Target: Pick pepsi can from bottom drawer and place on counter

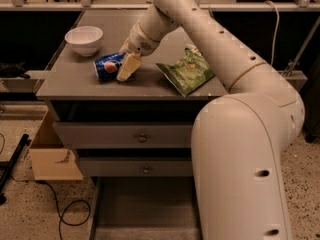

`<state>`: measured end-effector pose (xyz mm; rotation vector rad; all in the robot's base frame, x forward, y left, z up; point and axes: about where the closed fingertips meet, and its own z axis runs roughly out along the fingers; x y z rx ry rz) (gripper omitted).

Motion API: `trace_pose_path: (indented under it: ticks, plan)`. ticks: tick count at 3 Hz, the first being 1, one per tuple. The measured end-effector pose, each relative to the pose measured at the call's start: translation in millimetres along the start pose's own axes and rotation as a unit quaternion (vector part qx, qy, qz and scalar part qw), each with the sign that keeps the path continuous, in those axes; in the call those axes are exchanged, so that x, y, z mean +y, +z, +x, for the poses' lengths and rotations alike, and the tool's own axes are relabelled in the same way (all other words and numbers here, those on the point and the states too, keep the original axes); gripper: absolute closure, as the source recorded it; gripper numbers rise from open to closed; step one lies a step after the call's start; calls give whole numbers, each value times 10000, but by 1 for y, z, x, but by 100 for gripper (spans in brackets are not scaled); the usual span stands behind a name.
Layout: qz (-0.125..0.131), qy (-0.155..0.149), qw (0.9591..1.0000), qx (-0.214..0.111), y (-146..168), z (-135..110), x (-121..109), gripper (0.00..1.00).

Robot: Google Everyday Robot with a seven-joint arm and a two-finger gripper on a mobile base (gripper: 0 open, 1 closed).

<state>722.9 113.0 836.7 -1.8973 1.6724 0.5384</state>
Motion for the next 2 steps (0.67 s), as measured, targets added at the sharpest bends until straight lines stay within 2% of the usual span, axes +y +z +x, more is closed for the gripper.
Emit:
trace_pose_path:
  ticks: [2]
  plan:
    - [-1, 0, 10000, 0, 0, 0, 0, 0]
